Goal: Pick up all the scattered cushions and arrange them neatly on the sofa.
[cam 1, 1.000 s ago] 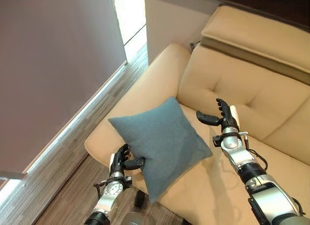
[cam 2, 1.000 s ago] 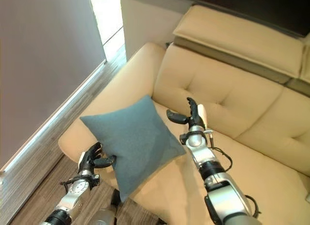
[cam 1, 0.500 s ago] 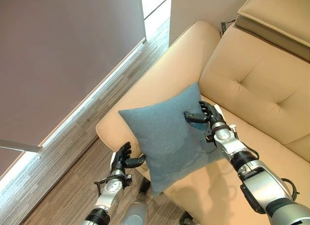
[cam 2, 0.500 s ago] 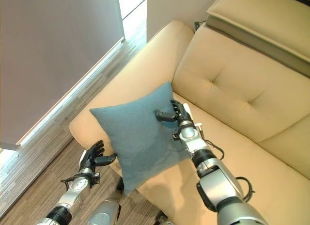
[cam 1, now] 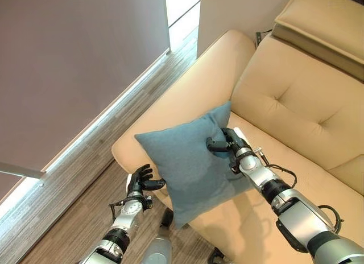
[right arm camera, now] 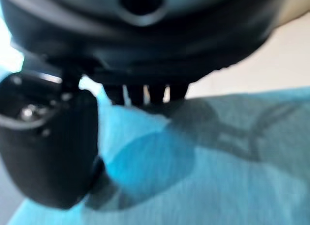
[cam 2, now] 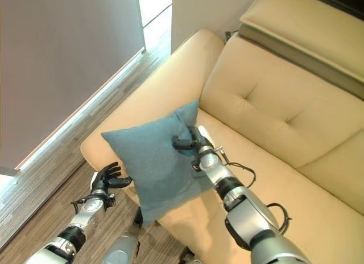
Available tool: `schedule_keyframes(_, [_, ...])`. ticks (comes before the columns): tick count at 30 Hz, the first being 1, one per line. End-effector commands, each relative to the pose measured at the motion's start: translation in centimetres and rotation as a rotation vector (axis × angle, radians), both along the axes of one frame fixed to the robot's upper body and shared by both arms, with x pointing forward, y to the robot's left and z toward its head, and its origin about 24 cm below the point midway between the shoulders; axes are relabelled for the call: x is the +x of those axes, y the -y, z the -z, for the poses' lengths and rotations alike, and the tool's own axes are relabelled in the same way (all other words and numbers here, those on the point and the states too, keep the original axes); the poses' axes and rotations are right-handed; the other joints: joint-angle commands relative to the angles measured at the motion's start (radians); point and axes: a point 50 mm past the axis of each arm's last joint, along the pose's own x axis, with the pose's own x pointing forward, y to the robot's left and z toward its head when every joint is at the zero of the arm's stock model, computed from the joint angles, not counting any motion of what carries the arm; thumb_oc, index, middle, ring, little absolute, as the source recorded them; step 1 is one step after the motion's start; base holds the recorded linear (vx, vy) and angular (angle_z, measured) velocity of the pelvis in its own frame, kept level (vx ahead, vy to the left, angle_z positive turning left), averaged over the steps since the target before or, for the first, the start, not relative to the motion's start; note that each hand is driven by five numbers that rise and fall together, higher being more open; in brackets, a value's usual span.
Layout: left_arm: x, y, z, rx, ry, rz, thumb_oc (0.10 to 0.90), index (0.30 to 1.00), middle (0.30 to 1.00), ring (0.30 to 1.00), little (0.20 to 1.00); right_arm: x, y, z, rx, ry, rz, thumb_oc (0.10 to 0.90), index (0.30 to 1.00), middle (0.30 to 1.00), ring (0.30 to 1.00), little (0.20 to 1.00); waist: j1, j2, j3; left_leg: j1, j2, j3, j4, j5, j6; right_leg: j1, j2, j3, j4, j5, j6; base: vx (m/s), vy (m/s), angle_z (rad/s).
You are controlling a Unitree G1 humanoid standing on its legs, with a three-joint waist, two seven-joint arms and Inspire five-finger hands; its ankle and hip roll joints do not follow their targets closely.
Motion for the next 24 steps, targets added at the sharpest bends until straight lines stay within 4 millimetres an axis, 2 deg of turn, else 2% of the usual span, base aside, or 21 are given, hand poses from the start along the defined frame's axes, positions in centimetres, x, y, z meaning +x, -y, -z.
schedule_keyframes(1, [6.1, 6.7, -6.2, -0.120, 0.231, 0.148, 0.800, 0.900, 0.900, 0.900, 0.900, -2.7, -10.3, 1.2, 0.177, -0.073, -0.375, 0.400, 0.300, 0.300, 0.300, 0.300, -0.012, -0.049, 0.000, -0.008, -0.034, 0.048, -0.001, -0.075, 0.006, -0.038, -0.045, 0.067, 0.005, -0.012, 0.032, -0.04, 0.005, -0.08])
schedule_keyframes(4, [6.6, 7.9, -6.7, -0.177, 0.231, 0.130, 0.800, 0.900, 0.900, 0.900, 0.900, -3.4, -11.2, 0.9, 0.280, -0.073, -0.423, 0.400, 0.300, 0.300, 0.300, 0.300, -0.049, -0.056, 0.003, 0.003, -0.029, 0.070, -0.001, -0.080, 0.007, -0.046, -0.042, 0.090, 0.005, -0.006, 0.032, -0.04, 0.002, -0.16])
schedule_keyframes(10, [6.5, 9.4, -6.8, -0.212, 0.229, 0.173, 0.800, 0.900, 0.900, 0.900, 0.900, -4.5, -11.5, -0.4, 0.385, -0.052, -0.538, 0.400, 0.300, 0.300, 0.300, 0.300, -0.093, -0.057, -0.011, 0.010, -0.024, 0.097, -0.001, -0.083, 0.008, -0.055, -0.042, 0.111, 0.005, -0.001, 0.035, -0.04, 0.007, -0.16])
schedule_keyframes(12, [6.4, 10.2, -7.2, -0.266, 0.255, 0.195, 0.629, 0.644, 0.644, 0.644, 0.644, -5.1, -11.2, -1.2, 0.451, -0.039, -0.585, 0.400, 0.300, 0.300, 0.300, 0.300, -0.112, -0.055, -0.020, 0.018, -0.022, 0.106, -0.001, -0.086, 0.008, -0.055, -0.042, 0.117, 0.005, -0.001, 0.036, -0.01, -0.001, -0.17])
schedule_keyframes(14, [5.5, 11.1, -7.0, -0.371, 0.273, 0.228, 0.400, 0.300, 0.300, 0.300, 0.300, -6.0, -10.7, -1.7, 0.491, -0.025, -0.637, 0.400, 0.300, 0.300, 0.300, 0.300, -0.128, -0.052, -0.033, 0.033, -0.019, 0.117, -0.001, -0.095, 0.010, -0.046, -0.043, 0.126, 0.005, -0.004, 0.038, 0.02, 0.007, -0.14])
schedule_keyframes(15, [4.9, 11.4, -6.6, -0.399, 0.271, 0.243, 0.400, 0.300, 0.300, 0.300, 0.300, -6.3, -9.7, -1.9, 0.469, 0.015, -0.638, 0.400, 0.300, 0.300, 0.300, 0.300, -0.146, -0.048, -0.048, 0.039, -0.018, 0.126, -0.001, -0.097, 0.014, -0.045, -0.045, 0.135, 0.005, -0.002, 0.041, 0.02, 0.010, -0.11])
schedule_keyframes(17, [4.7, 11.6, -6.6, -0.410, 0.272, 0.265, 0.400, 0.300, 0.300, 0.300, 0.300, -6.5, -8.9, -2.3, 0.471, 0.042, -0.636, 0.400, 0.300, 0.300, 0.300, 0.300, -0.156, -0.043, -0.057, 0.051, -0.016, 0.136, -0.001, -0.103, 0.015, -0.039, -0.045, 0.140, 0.005, -0.003, 0.042, 0.04, 0.014, -0.14])
schedule_keyframes(19, [4.7, 11.7, -7.2, -0.420, 0.303, 0.301, 0.400, 0.300, 0.300, 0.300, 0.300, -6.7, -7.3, -2.7, 0.414, 0.092, -0.617, 0.400, 0.300, 0.300, 0.300, 0.300, -0.177, -0.033, -0.072, 0.068, -0.015, 0.148, -0.001, -0.112, 0.020, -0.033, -0.044, 0.149, 0.005, -0.002, 0.047, 0.05, 0.012, -0.13])
schedule_keyframes(21, [4.7, 11.8, -7.4, -0.425, 0.316, 0.312, 0.400, 0.300, 0.300, 0.300, 0.300, -6.8, -6.6, -2.7, 0.405, 0.104, -0.598, 0.400, 0.300, 0.300, 0.300, 0.300, -0.189, -0.030, -0.081, 0.074, -0.015, 0.153, -0.001, -0.116, 0.024, -0.034, -0.045, 0.156, 0.005, -0.001, 0.048, 0.04, 0.007, -0.22])
schedule_keyframes(22, [4.7, 11.7, -8.0, -0.440, 0.343, 0.331, 0.400, 0.300, 0.300, 0.300, 0.300, -6.8, -5.4, -2.9, 0.414, 0.123, -0.554, 0.400, 0.300, 0.300, 0.300, 0.300, -0.206, -0.020, -0.091, 0.101, -0.011, 0.172, -0.001, -0.130, 0.030, -0.023, -0.043, 0.176, 0.005, -0.003, 0.050, 0.07, -0.004, -0.26])
schedule_keyframes(24, [4.8, 11.5, -8.5, -0.447, 0.367, 0.355, 0.400, 0.300, 0.300, 0.300, 0.300, -6.8, -4.4, -2.8, 0.401, 0.134, -0.514, 0.400, 0.300, 0.300, 0.300, 0.300, -0.229, -0.009, -0.107, 0.124, -0.008, 0.195, -0.001, -0.141, 0.035, -0.019, -0.041, 0.204, 0.005, -0.006, 0.051, 0.04, 0.004, -0.42])
